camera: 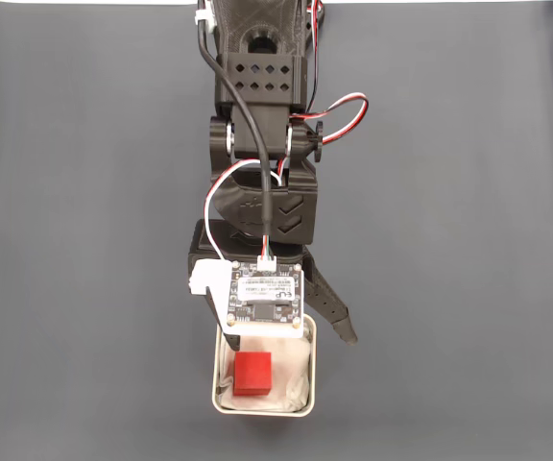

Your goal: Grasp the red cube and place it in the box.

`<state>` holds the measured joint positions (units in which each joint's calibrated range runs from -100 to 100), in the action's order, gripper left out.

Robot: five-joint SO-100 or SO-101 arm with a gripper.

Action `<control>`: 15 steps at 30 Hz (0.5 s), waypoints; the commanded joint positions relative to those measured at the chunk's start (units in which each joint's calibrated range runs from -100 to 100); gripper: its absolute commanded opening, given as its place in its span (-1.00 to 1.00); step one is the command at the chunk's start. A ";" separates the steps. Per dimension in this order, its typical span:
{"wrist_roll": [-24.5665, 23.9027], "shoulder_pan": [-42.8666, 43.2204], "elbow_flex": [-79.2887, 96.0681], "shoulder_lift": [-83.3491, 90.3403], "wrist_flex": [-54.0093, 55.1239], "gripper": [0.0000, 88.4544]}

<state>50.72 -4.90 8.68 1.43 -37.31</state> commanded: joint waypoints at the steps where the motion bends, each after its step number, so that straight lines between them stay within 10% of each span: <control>1: 0.00 0.07 -3.02 1.08 1.16 -0.01; 15: -0.59 0.14 -3.30 1.34 1.16 -0.02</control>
<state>50.57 -4.90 8.68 1.43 -37.31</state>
